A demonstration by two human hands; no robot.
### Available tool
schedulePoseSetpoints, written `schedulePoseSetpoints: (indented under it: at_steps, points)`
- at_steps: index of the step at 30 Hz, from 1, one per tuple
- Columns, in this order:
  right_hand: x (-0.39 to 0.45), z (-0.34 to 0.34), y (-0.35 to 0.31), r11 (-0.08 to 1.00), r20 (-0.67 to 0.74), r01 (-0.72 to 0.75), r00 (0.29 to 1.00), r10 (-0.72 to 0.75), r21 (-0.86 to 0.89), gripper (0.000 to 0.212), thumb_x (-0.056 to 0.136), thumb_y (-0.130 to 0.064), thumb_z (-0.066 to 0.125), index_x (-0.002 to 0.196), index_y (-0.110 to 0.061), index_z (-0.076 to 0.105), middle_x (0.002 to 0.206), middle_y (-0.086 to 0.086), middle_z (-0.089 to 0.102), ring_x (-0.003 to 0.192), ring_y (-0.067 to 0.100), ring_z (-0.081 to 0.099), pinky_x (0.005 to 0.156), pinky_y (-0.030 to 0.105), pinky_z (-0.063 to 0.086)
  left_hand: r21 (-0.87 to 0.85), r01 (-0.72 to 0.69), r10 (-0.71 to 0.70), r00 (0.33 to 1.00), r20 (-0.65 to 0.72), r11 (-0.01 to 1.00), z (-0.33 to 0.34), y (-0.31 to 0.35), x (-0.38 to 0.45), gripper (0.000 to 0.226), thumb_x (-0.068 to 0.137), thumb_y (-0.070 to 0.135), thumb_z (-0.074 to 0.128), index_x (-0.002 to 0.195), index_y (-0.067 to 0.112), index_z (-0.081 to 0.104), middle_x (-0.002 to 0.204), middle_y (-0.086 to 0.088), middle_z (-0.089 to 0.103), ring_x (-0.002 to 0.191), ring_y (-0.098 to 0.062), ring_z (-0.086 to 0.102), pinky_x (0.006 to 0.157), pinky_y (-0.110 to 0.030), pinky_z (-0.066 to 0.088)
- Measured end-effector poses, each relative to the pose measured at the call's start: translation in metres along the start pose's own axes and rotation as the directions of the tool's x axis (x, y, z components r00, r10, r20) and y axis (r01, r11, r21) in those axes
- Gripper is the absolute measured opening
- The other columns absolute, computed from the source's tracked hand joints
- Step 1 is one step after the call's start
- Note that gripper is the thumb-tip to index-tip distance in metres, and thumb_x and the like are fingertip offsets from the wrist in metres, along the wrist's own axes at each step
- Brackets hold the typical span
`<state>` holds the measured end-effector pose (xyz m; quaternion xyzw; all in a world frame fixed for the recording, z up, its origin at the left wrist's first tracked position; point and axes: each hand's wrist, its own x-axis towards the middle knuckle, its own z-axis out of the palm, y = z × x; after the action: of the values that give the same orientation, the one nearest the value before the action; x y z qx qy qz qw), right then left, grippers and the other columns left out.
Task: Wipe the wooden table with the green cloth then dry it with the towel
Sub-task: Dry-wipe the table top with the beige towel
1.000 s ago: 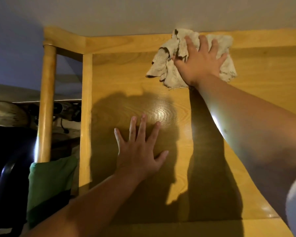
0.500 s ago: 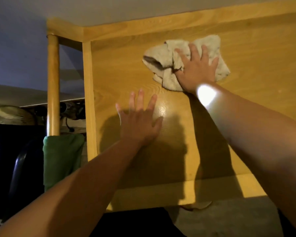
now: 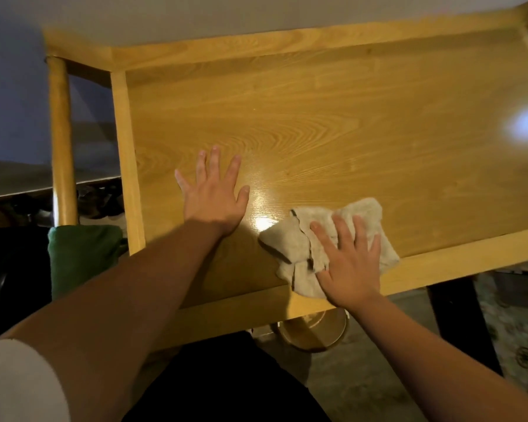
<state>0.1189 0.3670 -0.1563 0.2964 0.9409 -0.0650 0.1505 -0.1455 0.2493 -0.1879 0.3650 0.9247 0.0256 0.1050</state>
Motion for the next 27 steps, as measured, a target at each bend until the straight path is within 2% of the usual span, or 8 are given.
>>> schedulePoseSetpoints:
  at_steps: [7, 9, 11, 13, 16, 18, 21, 27]
  points:
    - [-0.002, 0.000, -0.003, 0.999, 0.037, -0.034, 0.999, 0.034, -0.013, 0.090, 0.068, -0.050, 0.044, 0.153, -0.043, 0.014, 0.162, 0.005, 0.017, 0.148, 0.039, 0.003, 0.110, 0.070, 0.011, 0.030, 0.010, -0.011, 1.000, 0.023, 1.000, -0.001, 0.001, 0.003, 0.069, 0.092, 0.063, 0.019, 0.156, 0.037, 0.010, 0.168, -0.006, 0.005, 0.153, -0.031, 0.002, 0.109, -0.075, 0.007]
    - [-0.003, 0.001, -0.003, 0.999, 0.041, -0.033, 0.999, 0.033, -0.013, 0.090, 0.068, -0.051, 0.045, 0.153, -0.043, 0.014, 0.163, 0.005, 0.016, 0.148, 0.039, 0.003, 0.110, 0.070, 0.011, 0.025, 0.029, -0.030, 0.999, 0.021, 0.999, 0.000, 0.001, 0.001, 0.069, 0.090, 0.061, 0.024, 0.154, 0.035, 0.017, 0.166, -0.011, 0.012, 0.152, -0.034, 0.007, 0.107, -0.077, 0.008]
    - [-0.002, 0.000, -0.002, 0.999, 0.044, -0.032, 0.998, 0.033, -0.017, 0.090, 0.067, -0.052, 0.043, 0.153, -0.042, 0.015, 0.162, 0.006, 0.018, 0.148, 0.040, 0.005, 0.110, 0.071, 0.012, 0.021, 0.050, -0.050, 0.999, -0.002, 0.999, -0.002, 0.013, 0.007, 0.070, 0.085, 0.059, 0.027, 0.147, 0.028, 0.032, 0.159, -0.017, 0.027, 0.148, -0.039, 0.019, 0.106, -0.078, 0.013]
    - [0.000, 0.000, -0.001, 1.000, 0.051, -0.025, 0.998, 0.025, -0.018, 0.092, 0.066, -0.052, 0.046, 0.153, -0.042, 0.017, 0.162, 0.006, 0.018, 0.147, 0.040, 0.006, 0.109, 0.072, 0.013, 0.022, 0.007, -0.008, 1.000, 0.018, 1.000, -0.006, 0.040, 0.022, 0.071, 0.082, 0.060, 0.025, 0.142, 0.024, 0.038, 0.153, -0.017, 0.035, 0.144, -0.042, 0.025, 0.106, -0.078, 0.015]
    - [-0.002, 0.001, -0.002, 1.000, 0.032, -0.031, 0.999, 0.031, -0.005, 0.090, 0.065, -0.051, 0.044, 0.152, -0.040, 0.022, 0.161, 0.007, 0.023, 0.146, 0.041, 0.010, 0.107, 0.073, 0.016, -0.026, -0.132, 0.133, 0.990, 0.051, 0.991, 0.003, 0.084, 0.038, 0.075, 0.088, 0.069, 0.014, 0.155, 0.035, 0.015, 0.166, -0.011, 0.014, 0.150, -0.044, 0.006, 0.105, -0.078, 0.000]
    - [0.000, 0.003, -0.001, 0.999, 0.014, -0.034, 0.999, 0.034, 0.000, 0.090, 0.064, -0.051, 0.043, 0.151, -0.040, 0.025, 0.160, 0.006, 0.024, 0.146, 0.041, 0.013, 0.107, 0.073, 0.018, -0.054, -0.117, 0.119, 0.993, 0.026, 0.992, 0.008, 0.097, 0.044, 0.077, 0.090, 0.075, 0.010, 0.157, 0.038, 0.009, 0.168, -0.009, 0.006, 0.149, -0.047, -0.001, 0.104, -0.077, -0.007]
    - [0.001, 0.002, 0.000, 0.997, 0.021, -0.072, 0.997, 0.071, 0.040, 0.092, 0.062, -0.052, 0.045, 0.151, -0.041, 0.024, 0.161, 0.003, 0.021, 0.147, 0.039, 0.012, 0.106, 0.072, 0.017, -0.043, -0.105, 0.104, 0.994, -0.023, 0.994, 0.017, 0.097, 0.045, 0.078, 0.090, 0.078, 0.010, 0.157, 0.038, 0.010, 0.167, -0.009, 0.008, 0.149, -0.047, 0.002, 0.105, -0.076, -0.008]
    - [0.002, 0.002, 0.000, 0.995, 0.064, -0.085, 0.995, 0.081, 0.048, 0.093, 0.063, -0.057, 0.049, 0.151, -0.042, 0.023, 0.161, 0.003, 0.022, 0.148, 0.038, 0.011, 0.106, 0.073, 0.018, -0.041, -0.111, 0.108, 0.992, -0.068, 0.993, 0.016, 0.099, 0.045, 0.077, 0.088, 0.075, 0.028, 0.155, 0.037, 0.022, 0.166, -0.009, 0.019, 0.149, -0.046, 0.010, 0.107, -0.076, 0.002]
